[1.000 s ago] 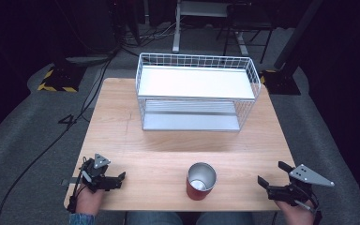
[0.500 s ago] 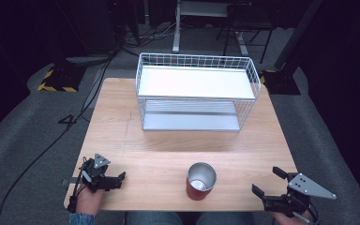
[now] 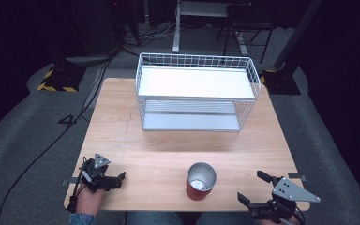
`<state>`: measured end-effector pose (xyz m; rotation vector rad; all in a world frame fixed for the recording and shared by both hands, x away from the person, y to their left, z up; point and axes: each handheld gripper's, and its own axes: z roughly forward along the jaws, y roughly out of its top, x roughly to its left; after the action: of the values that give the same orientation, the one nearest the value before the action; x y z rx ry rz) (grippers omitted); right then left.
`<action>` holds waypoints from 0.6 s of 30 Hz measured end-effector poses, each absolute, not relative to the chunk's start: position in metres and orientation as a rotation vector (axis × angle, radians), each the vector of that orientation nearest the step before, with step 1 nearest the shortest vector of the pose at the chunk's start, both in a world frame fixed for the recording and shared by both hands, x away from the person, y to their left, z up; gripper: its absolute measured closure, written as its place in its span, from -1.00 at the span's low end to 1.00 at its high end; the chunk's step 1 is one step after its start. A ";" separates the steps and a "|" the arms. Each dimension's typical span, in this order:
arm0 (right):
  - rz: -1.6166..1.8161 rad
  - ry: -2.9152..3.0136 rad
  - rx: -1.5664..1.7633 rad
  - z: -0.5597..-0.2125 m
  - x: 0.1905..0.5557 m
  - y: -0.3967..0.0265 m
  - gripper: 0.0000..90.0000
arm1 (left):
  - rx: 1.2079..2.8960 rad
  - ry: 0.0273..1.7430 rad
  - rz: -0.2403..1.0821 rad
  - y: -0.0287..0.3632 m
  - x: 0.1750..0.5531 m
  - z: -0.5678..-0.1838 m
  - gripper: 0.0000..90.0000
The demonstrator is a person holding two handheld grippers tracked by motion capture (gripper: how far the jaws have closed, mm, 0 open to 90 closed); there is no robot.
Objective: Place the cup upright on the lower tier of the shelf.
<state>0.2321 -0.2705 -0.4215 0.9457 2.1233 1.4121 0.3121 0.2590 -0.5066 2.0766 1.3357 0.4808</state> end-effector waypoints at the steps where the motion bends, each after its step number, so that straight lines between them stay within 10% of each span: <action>1: 1.412 2.132 0.939 -0.422 0.232 -0.267 -1.00 | 2.077 1.335 0.481 0.259 0.312 -0.507 -1.00; 18: 1.435 2.220 0.824 -0.423 0.231 -0.212 -1.00 | 2.080 1.333 0.482 0.259 0.313 -0.506 -1.00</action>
<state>0.2307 -0.2116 -0.4226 0.8237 2.2199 1.4346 0.3128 0.2590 -0.5065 2.0797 1.3331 0.4824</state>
